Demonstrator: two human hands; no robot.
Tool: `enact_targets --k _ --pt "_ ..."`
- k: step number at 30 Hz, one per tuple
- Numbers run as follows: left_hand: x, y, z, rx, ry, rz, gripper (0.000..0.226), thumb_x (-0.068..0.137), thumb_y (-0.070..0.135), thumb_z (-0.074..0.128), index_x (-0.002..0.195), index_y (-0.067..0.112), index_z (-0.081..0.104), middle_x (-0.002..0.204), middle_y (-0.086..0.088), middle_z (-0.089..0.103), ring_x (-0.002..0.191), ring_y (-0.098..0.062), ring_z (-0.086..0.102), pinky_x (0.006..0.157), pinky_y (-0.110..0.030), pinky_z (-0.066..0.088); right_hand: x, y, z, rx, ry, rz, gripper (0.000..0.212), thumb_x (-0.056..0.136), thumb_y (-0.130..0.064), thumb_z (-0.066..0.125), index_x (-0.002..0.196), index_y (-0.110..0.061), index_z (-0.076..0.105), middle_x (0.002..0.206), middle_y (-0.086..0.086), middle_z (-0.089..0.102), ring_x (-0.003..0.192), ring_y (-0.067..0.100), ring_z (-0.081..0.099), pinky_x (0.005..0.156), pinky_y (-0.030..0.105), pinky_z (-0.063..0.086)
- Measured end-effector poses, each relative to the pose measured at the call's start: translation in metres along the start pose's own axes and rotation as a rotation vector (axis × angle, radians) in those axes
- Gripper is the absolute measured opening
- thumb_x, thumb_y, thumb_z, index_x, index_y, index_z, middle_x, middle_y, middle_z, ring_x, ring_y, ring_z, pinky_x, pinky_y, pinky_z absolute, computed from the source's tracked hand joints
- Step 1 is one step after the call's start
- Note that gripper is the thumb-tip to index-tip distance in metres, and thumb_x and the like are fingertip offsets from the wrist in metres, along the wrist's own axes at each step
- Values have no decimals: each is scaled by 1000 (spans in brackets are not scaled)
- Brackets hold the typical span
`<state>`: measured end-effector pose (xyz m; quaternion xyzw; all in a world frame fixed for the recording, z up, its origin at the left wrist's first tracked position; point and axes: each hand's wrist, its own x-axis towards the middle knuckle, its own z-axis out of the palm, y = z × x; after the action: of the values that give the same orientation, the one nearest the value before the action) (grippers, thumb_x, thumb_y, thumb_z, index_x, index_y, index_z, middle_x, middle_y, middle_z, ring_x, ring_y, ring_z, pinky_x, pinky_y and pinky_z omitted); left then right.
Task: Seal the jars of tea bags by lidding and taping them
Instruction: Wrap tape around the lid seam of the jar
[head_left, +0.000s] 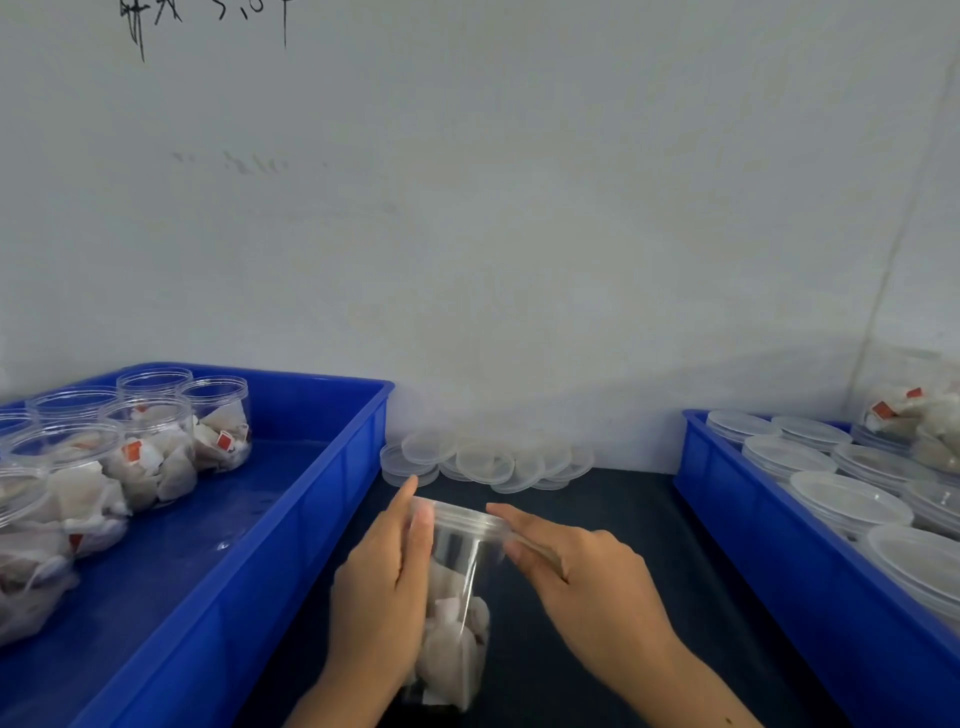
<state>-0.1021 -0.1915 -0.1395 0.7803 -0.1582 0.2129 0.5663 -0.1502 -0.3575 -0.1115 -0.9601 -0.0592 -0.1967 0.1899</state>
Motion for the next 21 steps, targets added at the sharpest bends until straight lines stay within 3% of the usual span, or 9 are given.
enact_targets --k 2,5,9,12,16,19,21 --pt "-1 3 3 -5 -58 -95 76 68 81 31 136 47 35 94 30 58 87 13 55 81 -18 42 -2 -3 0 -49 17 -24 40 101 -50 31 138 -62 26 66 -9 52 62 10 52 62 25 49" --pt "1 1 4 -27 -82 -190 81 56 86 43 126 45 38 94 22 62 88 6 58 73 -20 42 -6 -7 0 -62 12 -55 43 102 -48 25 142 -60 15 70 -8 52 64 10 53 64 31 53" --pt "6 -1 3 0 -85 -269 88 38 86 59 113 42 44 93 23 59 87 7 55 79 -27 47 -6 -10 -6 -98 -12 -108 44 102 -47 22 144 -58 14 64 -11 44 58 7 44 62 24 45" --pt "8 -2 1 -82 -112 -310 83 32 81 68 99 33 59 83 16 70 76 1 66 78 -31 54 -5 -7 -8 -47 -62 -85 44 101 -48 24 144 -57 19 67 -12 52 62 8 51 64 22 48" --pt "8 -3 -1 -215 -110 -324 75 36 70 74 98 29 63 84 16 72 75 3 67 67 -21 49 -1 -7 -12 191 -168 87 48 99 -53 34 146 -51 23 94 -12 69 77 1 62 77 21 49" --pt "9 -3 -4 -330 -121 -327 69 42 60 75 99 22 66 85 14 74 76 0 69 65 -18 47 -2 -7 -15 190 -225 139 61 91 -69 30 146 -43 31 133 -13 56 114 8 56 99 30 43" --pt "11 -3 -5 -353 -145 -326 69 43 58 75 100 20 68 86 11 75 77 -2 70 68 -20 48 -5 -9 -16 102 -201 100 56 91 -70 28 139 -42 37 120 -14 60 108 9 56 93 30 44"
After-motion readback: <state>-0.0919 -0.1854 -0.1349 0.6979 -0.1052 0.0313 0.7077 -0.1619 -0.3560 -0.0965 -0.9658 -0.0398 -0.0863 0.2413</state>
